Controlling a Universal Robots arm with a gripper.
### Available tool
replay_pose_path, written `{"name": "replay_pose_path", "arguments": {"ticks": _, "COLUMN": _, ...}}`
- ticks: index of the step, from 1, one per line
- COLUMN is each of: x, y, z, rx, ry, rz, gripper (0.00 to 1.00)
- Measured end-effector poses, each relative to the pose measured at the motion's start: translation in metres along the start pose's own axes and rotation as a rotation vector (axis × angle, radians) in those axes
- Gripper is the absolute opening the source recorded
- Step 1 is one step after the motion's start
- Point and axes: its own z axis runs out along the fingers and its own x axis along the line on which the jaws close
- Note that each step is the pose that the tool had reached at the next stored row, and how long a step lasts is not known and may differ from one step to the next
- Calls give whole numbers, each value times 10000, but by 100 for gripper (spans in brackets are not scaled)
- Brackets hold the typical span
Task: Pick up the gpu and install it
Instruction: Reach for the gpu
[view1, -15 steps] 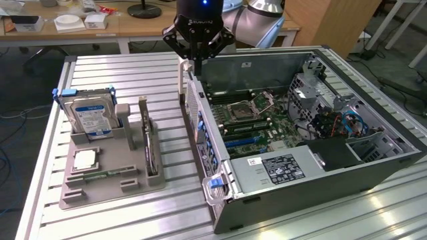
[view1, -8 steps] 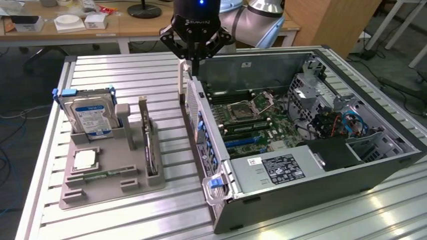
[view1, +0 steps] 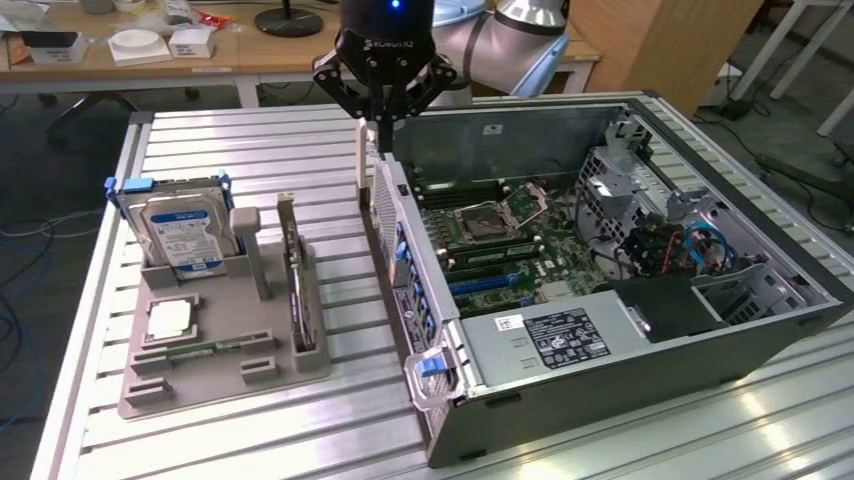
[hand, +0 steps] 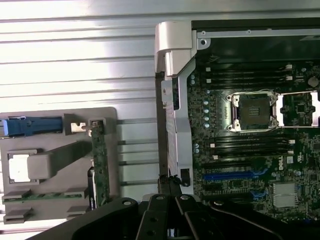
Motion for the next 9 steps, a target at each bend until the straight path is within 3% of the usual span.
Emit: {"name": "replay_pose_path", "arguments": {"ticks": 9, "x": 65, "y": -5, "z": -2, "rx": 0, "ry": 0, "rz": -1, "gripper": 10}}
